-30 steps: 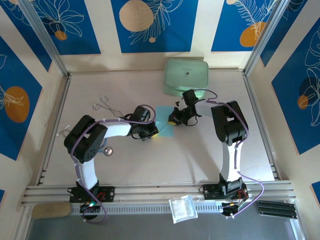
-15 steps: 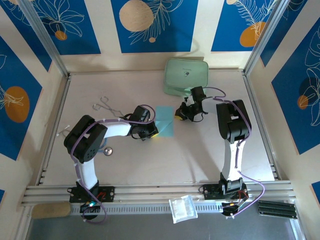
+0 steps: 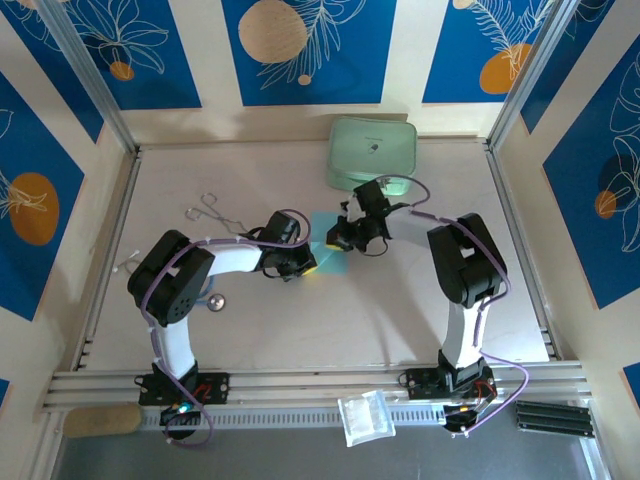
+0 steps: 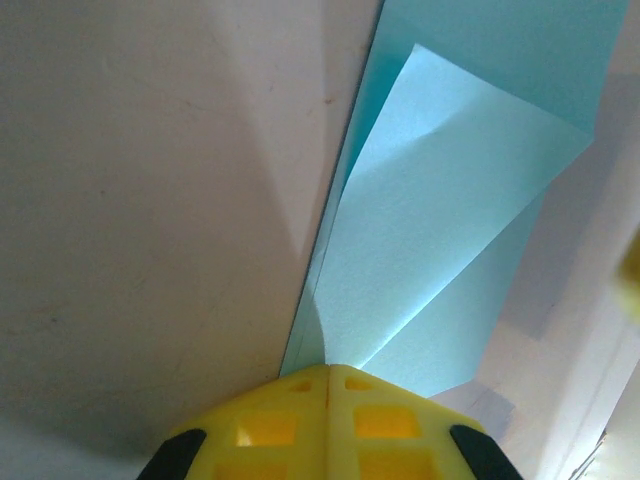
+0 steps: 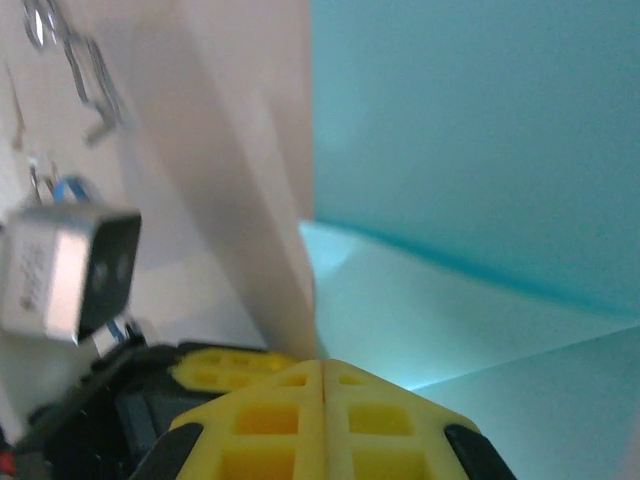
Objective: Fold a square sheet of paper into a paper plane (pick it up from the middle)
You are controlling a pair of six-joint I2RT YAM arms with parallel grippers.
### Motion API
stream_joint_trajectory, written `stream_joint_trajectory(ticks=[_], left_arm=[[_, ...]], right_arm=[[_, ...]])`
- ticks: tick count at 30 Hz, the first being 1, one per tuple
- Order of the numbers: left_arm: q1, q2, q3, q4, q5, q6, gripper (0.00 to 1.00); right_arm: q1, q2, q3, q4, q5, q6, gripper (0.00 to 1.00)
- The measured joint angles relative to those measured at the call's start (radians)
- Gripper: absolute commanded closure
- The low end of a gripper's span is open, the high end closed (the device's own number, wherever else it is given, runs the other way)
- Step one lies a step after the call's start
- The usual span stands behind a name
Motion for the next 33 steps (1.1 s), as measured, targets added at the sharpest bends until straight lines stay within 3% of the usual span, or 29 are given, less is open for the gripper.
stream_joint_trajectory(ticks=[20,33], left_arm=[[0.0,0.0,0.0,0.0,0.0,0.0,1.0],[0.001,0.0,-0.001,0.0,0.001,0.0,1.0]], right_arm=[[0.077,0.087,0.035,-0.063,0.001,-0.043,1.0],[0.042,0.105,0.043,-0.073,0.0,-0.058,1.0]])
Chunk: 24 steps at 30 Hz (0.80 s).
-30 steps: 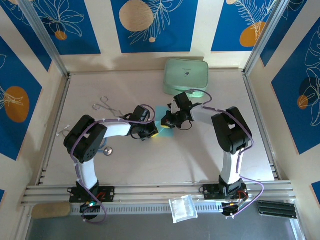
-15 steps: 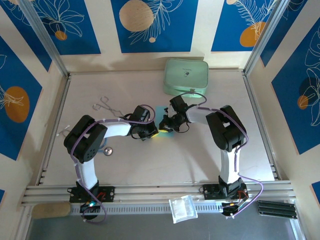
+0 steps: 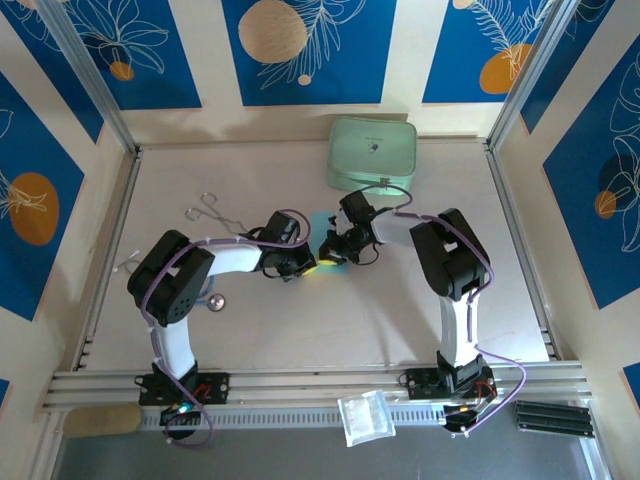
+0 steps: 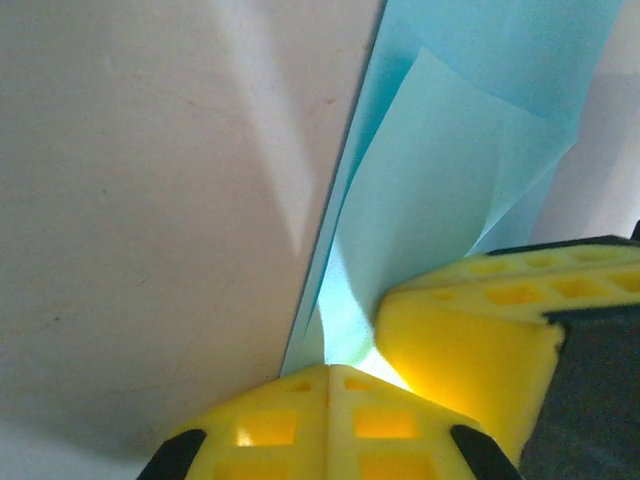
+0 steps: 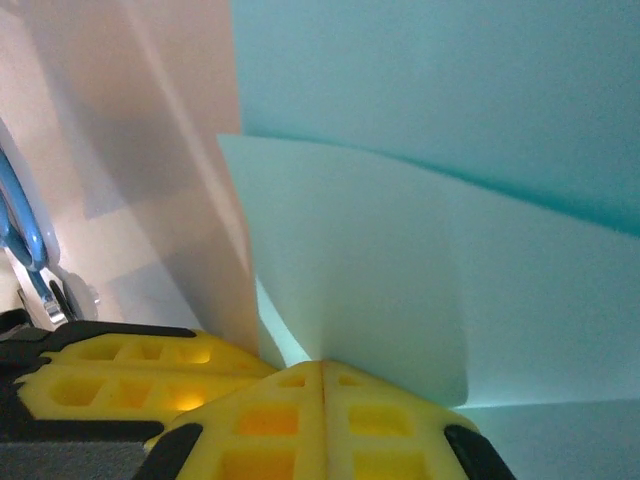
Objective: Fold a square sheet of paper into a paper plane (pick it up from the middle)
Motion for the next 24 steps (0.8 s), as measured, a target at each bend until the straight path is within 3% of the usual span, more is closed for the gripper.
stream_joint_trajectory(ticks=[15,20,24], left_arm=[[0.0,0.0,0.002,-0.003,0.002,0.015,1.0],[0.001,0.0,0.024,-0.047,0.006,0.023,1.0],[0.001,0.0,0.064,-0.113,0.007,0.04,0.85]], right_arm=[[-0.201,0.048,0.061,-0.01,-0.043,0.014,1.0],[-0.268,0.042,0.082,-0.014,0.003,0.024,1.0],[-0.275,-0.018,0.07,-0.016,0.013,0.038,0.91]])
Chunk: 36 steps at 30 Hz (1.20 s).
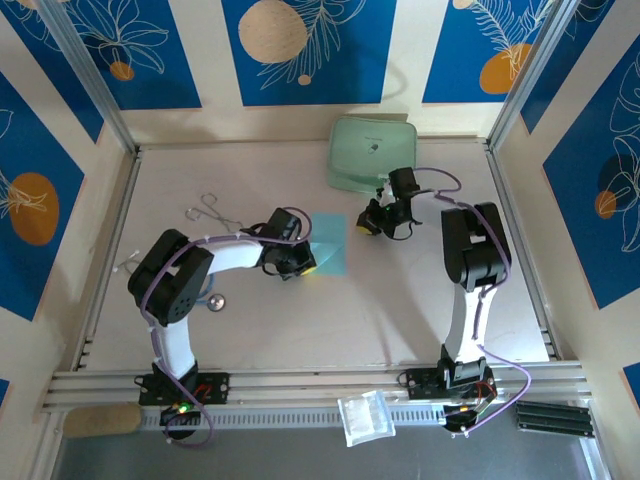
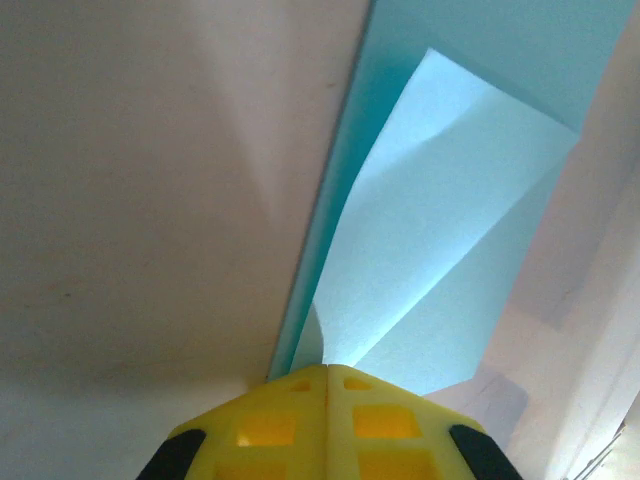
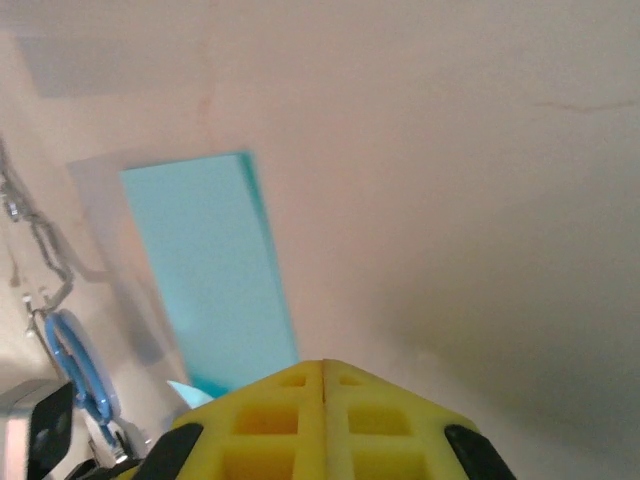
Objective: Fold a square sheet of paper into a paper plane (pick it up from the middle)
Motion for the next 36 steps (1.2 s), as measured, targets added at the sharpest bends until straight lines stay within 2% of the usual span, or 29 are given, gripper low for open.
stream_joint_trajectory(ticks=[4,10,21,36], left_arm=[[0.001,0.0,0.058,-0.028,-0.001,0.009,0.77],[0.007,0.001,0.135,-0.045,-0.018,0.035,0.79],[0.031,0.118,0.206,-0.047,-0.068,0.061,0.89],[0.032,0.148,0.216,-0.067,-0.1,0.043,0.92]], right_arm=[[0.025,-0.105,-0.073,0.022,-0.012,0.041,0.78],[0.079,-0.143,-0.153,0.045,-0.028,0.13,0.68],[0.153,-0.116,-0.174,0.073,-0.034,0.238,0.68],[0.174,-0.053,-0.15,0.078,-0.018,0.279,0.68]])
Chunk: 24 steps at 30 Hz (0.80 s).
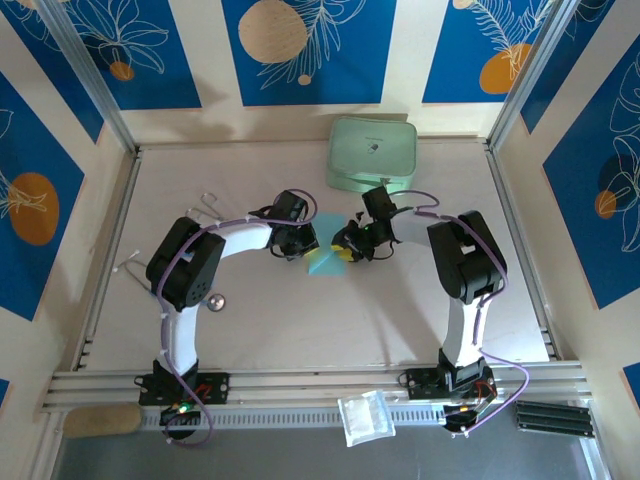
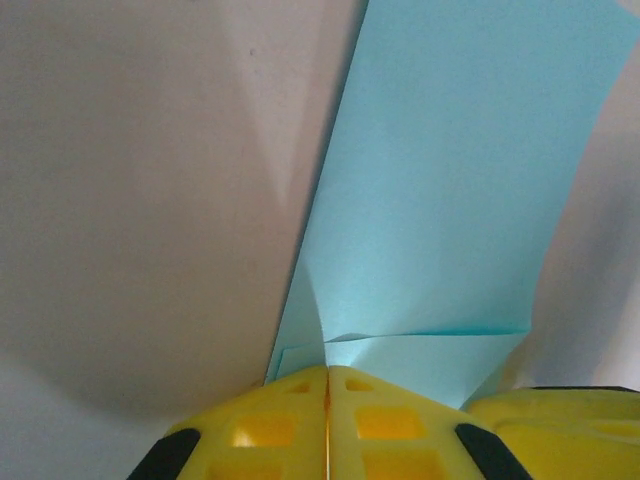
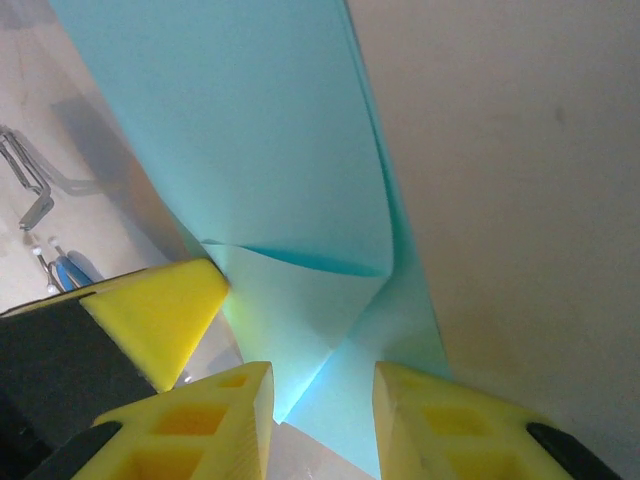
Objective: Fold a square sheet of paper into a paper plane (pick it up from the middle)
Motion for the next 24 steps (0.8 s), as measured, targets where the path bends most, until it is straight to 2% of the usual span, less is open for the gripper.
stream_joint_trajectory(ticks=[11,24], left_arm=[[0.001,0.0,-0.013,0.023,0.004,-0.035,0.92],[0.004,-0.008,-0.043,0.072,0.016,-0.069,0.92]], right_arm=[[0.013,0.027,0.039,0.007,0.019,0.004,0.68],[0.026,0.038,0.019,0.09,0.002,0.012,0.77]])
